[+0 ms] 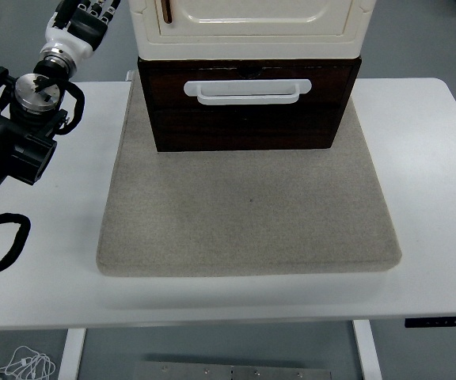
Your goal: Open the drawer under the combination cabinet
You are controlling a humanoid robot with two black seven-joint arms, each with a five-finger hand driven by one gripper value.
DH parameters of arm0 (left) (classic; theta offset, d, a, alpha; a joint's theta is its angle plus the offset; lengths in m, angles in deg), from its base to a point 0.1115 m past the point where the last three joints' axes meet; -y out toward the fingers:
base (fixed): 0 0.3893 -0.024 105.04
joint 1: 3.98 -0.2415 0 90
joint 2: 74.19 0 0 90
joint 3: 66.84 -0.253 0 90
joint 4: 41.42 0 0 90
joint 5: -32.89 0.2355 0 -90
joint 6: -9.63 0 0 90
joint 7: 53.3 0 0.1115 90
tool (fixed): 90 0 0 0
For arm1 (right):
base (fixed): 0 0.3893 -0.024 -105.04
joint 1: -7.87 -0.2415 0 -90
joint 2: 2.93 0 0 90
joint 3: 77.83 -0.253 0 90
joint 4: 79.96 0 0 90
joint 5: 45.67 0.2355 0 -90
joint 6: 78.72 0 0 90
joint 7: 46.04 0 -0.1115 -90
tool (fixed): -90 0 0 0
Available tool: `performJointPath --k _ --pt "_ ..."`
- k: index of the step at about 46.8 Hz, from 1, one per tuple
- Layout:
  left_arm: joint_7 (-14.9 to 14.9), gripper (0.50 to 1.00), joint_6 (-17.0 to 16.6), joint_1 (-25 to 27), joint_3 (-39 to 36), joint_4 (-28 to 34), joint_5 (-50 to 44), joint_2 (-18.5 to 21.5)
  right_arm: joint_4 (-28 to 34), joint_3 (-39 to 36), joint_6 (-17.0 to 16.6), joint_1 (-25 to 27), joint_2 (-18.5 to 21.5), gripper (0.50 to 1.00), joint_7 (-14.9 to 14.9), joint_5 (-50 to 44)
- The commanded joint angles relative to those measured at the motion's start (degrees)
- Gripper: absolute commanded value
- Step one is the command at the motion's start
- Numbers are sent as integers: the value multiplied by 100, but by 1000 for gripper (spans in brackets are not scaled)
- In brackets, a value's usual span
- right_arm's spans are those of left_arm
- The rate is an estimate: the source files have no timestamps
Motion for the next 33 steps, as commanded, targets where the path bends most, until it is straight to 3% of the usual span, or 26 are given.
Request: performJointPath --k 1,8,33 --pt "0 1000 6 -9 0 6 0 3 -7 0 0 0 0 926 0 1" --pt "9 1000 216 -9 18 -12 -8 73 -7 0 0 0 0 926 0 1" --pt "44 1000 243 272 0 14 0 328 1 0 0 0 0 926 0 1"
